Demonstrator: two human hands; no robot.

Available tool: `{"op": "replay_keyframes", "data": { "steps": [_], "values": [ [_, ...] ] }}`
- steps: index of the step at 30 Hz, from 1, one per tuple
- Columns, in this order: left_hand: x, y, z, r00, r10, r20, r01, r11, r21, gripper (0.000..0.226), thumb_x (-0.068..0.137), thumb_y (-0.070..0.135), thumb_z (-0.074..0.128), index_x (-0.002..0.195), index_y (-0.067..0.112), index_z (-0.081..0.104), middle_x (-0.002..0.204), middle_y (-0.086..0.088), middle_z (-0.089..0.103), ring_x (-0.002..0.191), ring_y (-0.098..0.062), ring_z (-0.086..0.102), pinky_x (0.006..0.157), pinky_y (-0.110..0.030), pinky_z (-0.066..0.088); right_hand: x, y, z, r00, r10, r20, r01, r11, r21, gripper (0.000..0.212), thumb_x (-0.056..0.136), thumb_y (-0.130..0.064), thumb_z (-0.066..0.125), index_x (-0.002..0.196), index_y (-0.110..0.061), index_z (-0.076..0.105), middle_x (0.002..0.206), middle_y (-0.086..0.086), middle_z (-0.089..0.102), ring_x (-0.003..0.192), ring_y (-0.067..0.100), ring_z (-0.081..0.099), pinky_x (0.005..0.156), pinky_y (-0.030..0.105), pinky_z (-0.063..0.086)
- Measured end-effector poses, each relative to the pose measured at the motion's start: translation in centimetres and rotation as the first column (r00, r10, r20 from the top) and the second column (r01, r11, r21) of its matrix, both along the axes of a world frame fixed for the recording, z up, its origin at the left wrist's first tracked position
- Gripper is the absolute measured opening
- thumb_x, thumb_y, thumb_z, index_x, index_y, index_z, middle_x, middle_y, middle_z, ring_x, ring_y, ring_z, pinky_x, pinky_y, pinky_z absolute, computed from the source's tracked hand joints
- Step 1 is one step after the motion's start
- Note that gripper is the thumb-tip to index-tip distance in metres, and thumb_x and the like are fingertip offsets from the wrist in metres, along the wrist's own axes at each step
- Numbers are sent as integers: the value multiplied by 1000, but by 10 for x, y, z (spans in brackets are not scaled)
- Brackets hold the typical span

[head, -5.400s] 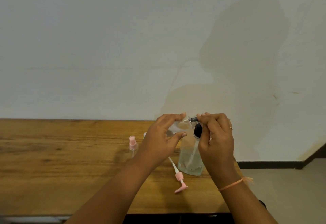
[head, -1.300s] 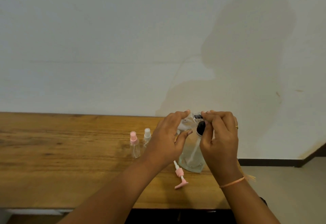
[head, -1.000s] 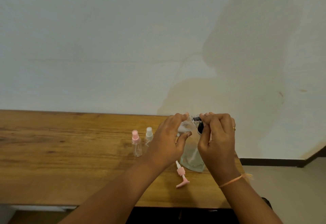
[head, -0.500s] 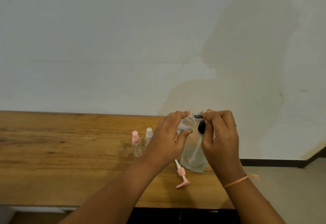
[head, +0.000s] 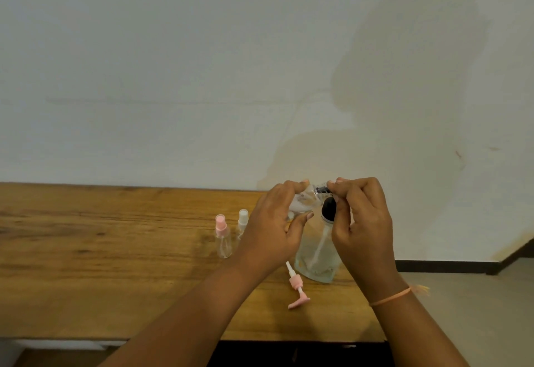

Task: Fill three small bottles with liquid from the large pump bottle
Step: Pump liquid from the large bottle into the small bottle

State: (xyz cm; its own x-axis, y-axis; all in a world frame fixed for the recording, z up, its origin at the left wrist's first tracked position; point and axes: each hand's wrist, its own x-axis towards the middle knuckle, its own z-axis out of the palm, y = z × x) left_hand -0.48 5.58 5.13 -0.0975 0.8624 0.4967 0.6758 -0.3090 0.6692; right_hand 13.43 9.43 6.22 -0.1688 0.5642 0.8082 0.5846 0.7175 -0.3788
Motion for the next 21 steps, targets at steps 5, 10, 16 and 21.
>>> {"op": "replay_keyframes", "data": {
  "steps": [5,10,16,21],
  "values": [
    [3,4,-3,999,-16,32,18,999,-41,38,90,27,58,126,25,46,117,18,45,108,3,40,79,-1,32,-2,5,-7,999,-16,-32,16,1000,-10,22,78,14,63,97,2,65,93,11,53,93,3,45,83,2,39],
    [6,2,-10,998,-31,63,36,996,-78,40,91,25,58,129,26,44,120,20,42,113,0,40,84,-9,37,-1,2,-12,1000,-8,-9,8,1000,-16,27,75,17,64,98,3,64,92,13,54,92,12,51,84,12,43],
    [8,1,-9,999,6,43,-7,999,37,41,88,28,56,128,24,46,115,19,45,109,2,42,87,-10,35,1,-2,-2,1000,2,-29,-2,1000,4,21,78,13,61,95,2,65,92,10,56,95,0,44,83,2,40],
    [9,3,-7,999,9,54,-12,999,51,42,87,30,55,128,26,46,114,19,45,109,1,42,87,-10,35,3,1,-1,999,3,-36,-3,1000,-2,21,78,13,62,96,2,66,92,5,53,91,6,49,84,2,40]
  ]
}}
